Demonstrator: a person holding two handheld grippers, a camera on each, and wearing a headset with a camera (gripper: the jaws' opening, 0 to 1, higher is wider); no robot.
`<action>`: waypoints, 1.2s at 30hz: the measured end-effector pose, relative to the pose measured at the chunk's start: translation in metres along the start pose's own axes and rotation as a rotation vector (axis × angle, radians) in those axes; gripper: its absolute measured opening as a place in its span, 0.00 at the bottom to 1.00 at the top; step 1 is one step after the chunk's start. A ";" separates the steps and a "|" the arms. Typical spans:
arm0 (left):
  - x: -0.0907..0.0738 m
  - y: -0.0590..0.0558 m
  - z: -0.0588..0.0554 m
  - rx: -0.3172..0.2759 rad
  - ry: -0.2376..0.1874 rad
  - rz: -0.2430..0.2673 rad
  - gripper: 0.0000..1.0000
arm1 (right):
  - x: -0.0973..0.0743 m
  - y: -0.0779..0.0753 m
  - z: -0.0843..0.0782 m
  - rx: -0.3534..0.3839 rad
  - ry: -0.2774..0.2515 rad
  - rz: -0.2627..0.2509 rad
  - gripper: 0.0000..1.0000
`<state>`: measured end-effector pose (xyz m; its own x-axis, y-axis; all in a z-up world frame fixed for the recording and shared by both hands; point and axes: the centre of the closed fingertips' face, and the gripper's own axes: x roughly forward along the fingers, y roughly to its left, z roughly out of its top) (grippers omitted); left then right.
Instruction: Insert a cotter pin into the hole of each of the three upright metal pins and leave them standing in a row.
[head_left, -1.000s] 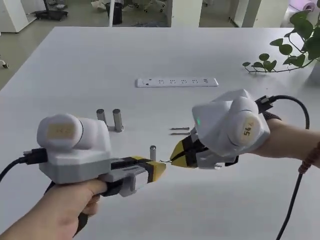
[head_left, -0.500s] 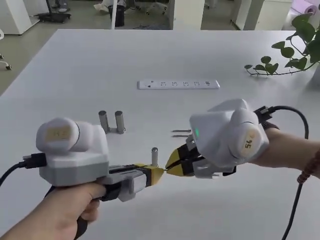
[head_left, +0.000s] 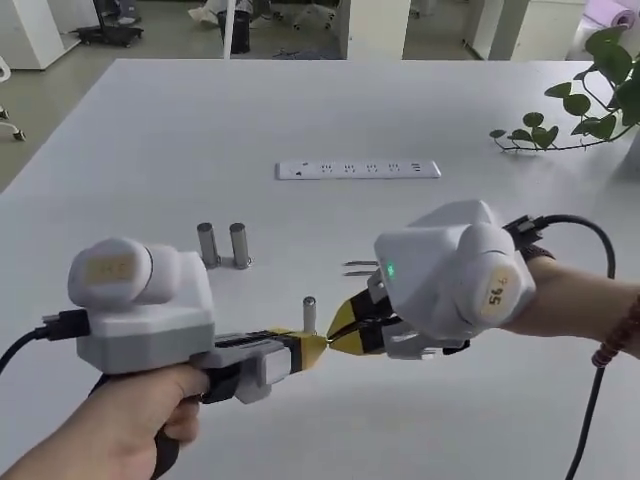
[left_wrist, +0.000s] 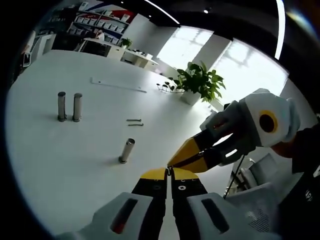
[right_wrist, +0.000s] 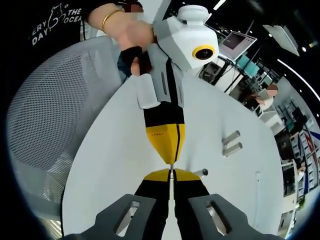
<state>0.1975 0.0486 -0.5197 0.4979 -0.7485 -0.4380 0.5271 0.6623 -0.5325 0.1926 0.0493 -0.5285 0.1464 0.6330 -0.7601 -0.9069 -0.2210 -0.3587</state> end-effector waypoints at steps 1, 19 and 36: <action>0.000 0.000 0.000 0.002 -0.001 0.001 0.00 | 0.000 0.000 0.000 0.001 0.000 0.000 0.00; -0.005 0.004 0.002 0.120 0.013 0.009 0.00 | 0.000 -0.003 -0.002 0.181 -0.045 -0.009 0.03; -0.011 0.006 -0.005 0.345 0.047 -0.042 0.00 | -0.009 0.010 -0.005 0.521 -0.187 0.128 0.08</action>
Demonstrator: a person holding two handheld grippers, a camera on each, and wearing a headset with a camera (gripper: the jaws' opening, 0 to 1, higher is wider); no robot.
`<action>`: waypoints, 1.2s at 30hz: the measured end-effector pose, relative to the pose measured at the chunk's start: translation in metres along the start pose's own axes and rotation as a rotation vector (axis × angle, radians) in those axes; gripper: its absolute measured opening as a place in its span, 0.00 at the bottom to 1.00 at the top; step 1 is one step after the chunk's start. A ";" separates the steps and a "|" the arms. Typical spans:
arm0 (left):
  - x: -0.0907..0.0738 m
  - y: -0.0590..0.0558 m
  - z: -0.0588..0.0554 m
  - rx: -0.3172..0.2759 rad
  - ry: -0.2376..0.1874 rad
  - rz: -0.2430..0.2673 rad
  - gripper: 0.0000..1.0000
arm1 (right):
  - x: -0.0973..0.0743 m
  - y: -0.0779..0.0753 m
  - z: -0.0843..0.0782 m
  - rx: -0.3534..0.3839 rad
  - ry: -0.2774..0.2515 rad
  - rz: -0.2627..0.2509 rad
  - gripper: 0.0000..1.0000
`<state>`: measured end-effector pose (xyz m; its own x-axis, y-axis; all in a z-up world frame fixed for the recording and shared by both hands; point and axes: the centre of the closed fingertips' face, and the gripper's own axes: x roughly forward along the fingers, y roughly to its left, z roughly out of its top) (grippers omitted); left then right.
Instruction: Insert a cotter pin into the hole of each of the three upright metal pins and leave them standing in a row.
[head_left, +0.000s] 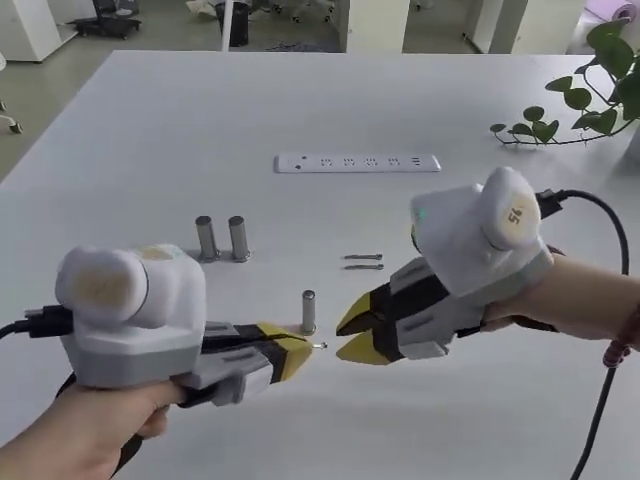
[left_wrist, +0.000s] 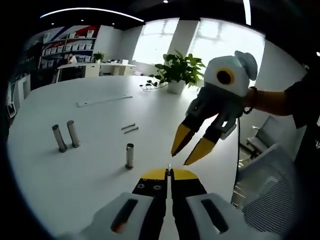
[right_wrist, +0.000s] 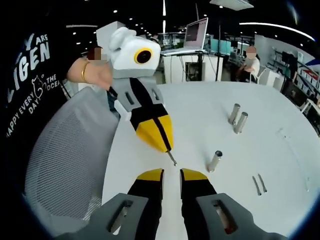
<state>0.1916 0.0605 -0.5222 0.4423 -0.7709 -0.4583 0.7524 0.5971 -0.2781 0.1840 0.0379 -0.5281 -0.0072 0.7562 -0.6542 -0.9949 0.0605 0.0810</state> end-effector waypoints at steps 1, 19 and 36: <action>0.000 -0.001 0.000 0.011 0.000 -0.007 0.00 | -0.001 0.000 0.000 0.009 -0.005 0.001 0.08; -0.007 -0.033 0.006 0.117 -0.048 -0.177 0.00 | -0.010 0.026 0.007 0.049 -0.077 0.140 0.07; -0.011 -0.052 0.009 0.130 -0.068 -0.271 0.00 | -0.013 0.041 0.008 0.033 -0.079 0.210 0.00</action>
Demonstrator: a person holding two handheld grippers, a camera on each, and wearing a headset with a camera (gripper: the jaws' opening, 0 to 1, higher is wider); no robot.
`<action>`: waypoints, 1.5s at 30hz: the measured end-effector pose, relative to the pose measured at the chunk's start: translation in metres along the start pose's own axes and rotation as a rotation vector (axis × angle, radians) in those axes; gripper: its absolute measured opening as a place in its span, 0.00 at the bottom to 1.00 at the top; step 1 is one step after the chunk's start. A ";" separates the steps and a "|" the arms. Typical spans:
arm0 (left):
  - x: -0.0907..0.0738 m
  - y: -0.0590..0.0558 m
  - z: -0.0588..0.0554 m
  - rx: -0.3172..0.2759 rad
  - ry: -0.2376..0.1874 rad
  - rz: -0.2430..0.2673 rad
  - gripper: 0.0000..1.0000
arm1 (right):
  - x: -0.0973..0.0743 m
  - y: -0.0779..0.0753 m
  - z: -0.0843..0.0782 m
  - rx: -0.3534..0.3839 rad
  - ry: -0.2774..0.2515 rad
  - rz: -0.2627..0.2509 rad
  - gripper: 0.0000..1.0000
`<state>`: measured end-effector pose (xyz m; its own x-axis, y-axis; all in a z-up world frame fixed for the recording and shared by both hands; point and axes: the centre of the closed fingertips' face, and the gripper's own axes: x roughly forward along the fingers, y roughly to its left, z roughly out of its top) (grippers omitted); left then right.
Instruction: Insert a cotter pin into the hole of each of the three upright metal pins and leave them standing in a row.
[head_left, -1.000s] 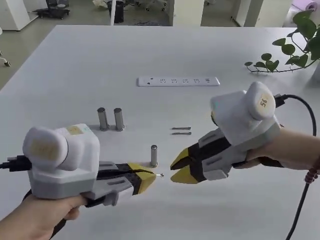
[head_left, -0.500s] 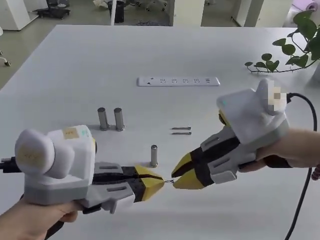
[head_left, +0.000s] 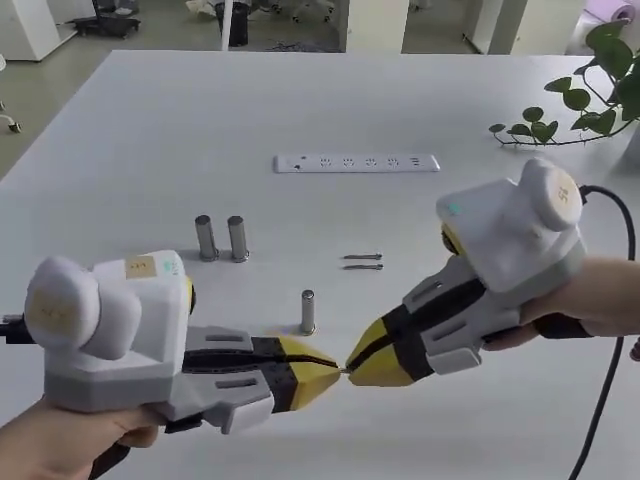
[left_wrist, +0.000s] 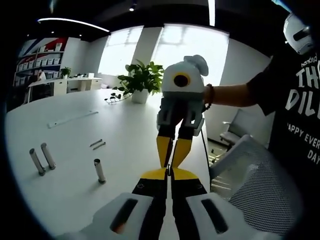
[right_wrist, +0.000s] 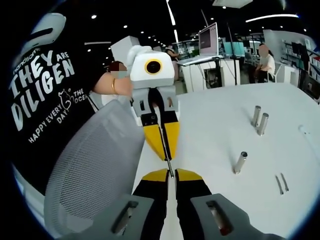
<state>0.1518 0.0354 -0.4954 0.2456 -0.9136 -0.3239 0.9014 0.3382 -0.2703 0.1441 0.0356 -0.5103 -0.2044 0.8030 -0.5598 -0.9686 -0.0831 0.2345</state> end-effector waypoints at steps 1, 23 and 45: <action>0.000 0.000 0.000 0.001 -0.001 -0.001 0.00 | 0.000 0.002 0.001 -0.006 0.001 0.004 0.00; 0.000 0.009 0.002 -0.019 -0.015 0.078 0.02 | -0.003 -0.003 0.002 -0.119 0.077 -0.052 0.00; -0.005 0.065 0.001 0.066 -0.047 0.343 0.17 | -0.013 -0.066 -0.024 -0.143 0.234 -0.252 0.00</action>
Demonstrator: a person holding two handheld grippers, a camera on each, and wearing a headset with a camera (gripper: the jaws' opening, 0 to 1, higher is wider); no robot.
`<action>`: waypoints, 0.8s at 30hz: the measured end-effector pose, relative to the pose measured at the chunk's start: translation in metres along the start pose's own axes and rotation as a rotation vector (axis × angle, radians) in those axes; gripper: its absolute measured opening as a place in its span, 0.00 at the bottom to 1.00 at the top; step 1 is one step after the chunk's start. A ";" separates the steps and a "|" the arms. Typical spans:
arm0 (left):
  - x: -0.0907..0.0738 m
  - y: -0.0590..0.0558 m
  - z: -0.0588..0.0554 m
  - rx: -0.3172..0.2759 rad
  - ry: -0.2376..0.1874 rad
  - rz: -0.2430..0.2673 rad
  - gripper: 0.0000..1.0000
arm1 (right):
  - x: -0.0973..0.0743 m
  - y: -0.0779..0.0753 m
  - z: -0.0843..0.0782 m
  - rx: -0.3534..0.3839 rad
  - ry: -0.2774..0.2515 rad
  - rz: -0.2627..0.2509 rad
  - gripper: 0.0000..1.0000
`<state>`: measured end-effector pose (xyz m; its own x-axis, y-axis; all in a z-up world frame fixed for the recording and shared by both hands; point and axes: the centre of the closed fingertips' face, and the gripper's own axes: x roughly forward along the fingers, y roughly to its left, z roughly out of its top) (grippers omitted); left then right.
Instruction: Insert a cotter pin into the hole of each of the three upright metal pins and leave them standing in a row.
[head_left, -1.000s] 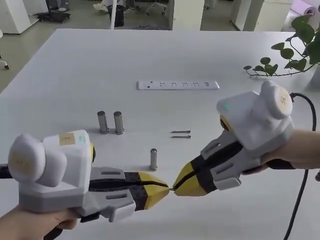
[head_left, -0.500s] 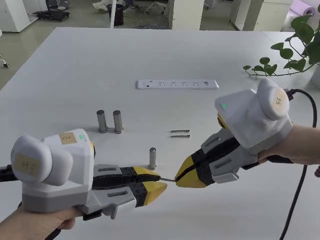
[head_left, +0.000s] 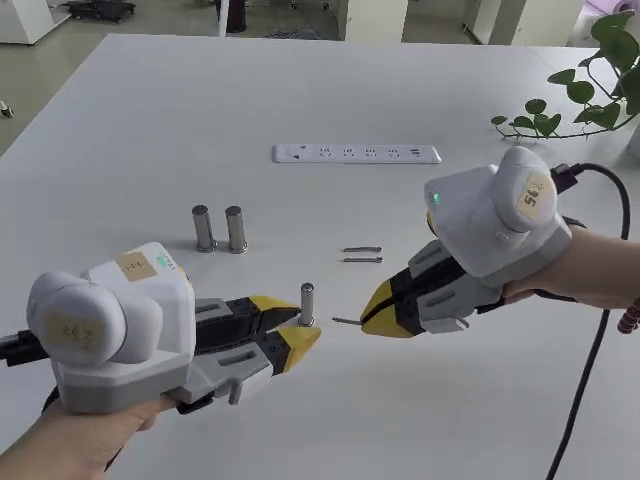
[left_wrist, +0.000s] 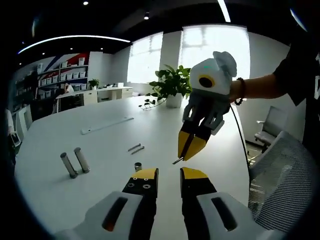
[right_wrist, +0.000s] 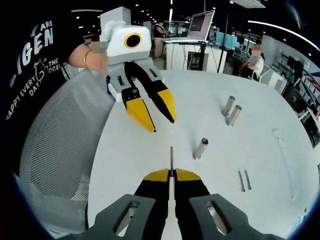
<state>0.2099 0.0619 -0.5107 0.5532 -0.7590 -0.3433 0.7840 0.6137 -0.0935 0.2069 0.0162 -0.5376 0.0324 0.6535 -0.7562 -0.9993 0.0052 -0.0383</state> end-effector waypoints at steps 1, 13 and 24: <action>0.002 0.004 -0.001 -0.001 0.000 0.019 0.17 | 0.001 -0.003 -0.001 -0.003 0.007 -0.007 0.00; 0.016 0.030 -0.020 0.023 0.068 0.123 0.19 | 0.013 -0.026 -0.008 0.007 0.049 -0.053 0.00; 0.038 0.048 -0.036 0.064 0.131 0.180 0.19 | 0.023 -0.041 -0.015 0.019 0.099 -0.078 0.00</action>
<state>0.2583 0.0699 -0.5616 0.6474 -0.6016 -0.4680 0.6948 0.7182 0.0379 0.2491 0.0200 -0.5629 0.1112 0.5730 -0.8120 -0.9938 0.0679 -0.0881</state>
